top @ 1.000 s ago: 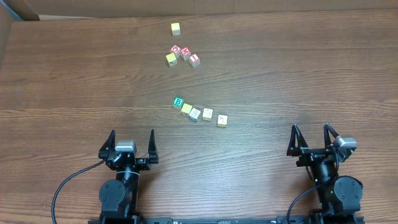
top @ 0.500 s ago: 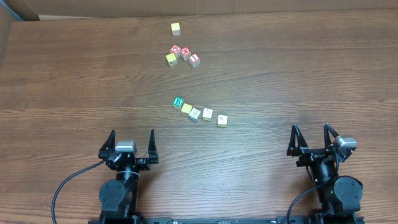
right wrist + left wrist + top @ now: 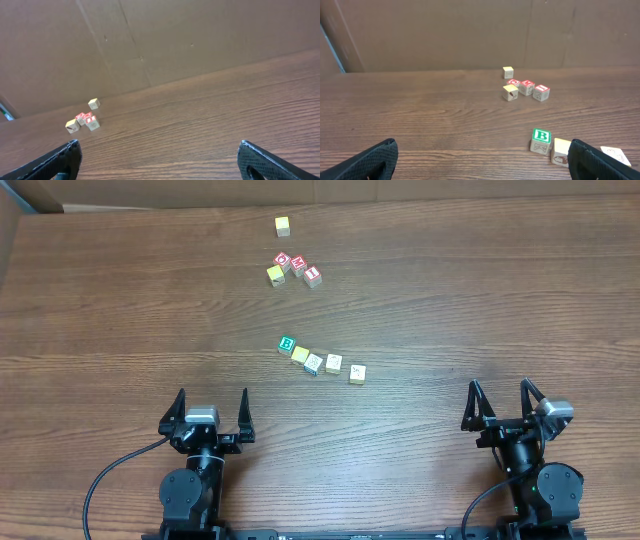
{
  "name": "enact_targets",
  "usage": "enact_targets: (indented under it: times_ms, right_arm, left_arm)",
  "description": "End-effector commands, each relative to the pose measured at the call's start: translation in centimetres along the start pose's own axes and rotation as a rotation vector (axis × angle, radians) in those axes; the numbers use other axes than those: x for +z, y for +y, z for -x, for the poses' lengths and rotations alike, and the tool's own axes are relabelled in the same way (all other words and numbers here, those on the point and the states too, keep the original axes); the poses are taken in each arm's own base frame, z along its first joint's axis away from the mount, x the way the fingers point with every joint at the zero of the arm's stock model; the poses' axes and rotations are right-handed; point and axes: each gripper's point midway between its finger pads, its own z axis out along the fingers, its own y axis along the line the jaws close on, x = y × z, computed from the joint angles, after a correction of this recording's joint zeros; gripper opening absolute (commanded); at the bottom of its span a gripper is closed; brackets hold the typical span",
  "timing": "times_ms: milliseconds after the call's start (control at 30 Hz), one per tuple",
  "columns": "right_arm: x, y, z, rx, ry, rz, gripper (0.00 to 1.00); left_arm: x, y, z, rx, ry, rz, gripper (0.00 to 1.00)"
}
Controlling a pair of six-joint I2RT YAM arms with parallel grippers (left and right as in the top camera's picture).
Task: Flip 5 blocks
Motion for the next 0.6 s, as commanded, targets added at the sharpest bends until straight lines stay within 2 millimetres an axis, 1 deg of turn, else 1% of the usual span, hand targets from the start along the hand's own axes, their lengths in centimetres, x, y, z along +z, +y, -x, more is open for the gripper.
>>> enact_targets:
  times_ms: [0, 467, 567]
  right_arm:
    - [0.01, 0.09, -0.18, 0.000, -0.003, 0.007, 1.00]
    - [0.01, 0.09, -0.19, 0.000, -0.003, 0.008, 1.00]
    - [0.01, 0.09, -0.19, 0.000, -0.003, 0.008, 1.00]
  left_arm:
    - [-0.03, 0.29, 0.09, 0.019, -0.008, 0.015, 1.00]
    - [-0.03, 0.28, 0.12, 0.018, -0.009, 0.014, 1.00]
    - [-0.03, -0.31, 0.07, 0.005, -0.007, -0.020, 1.00]
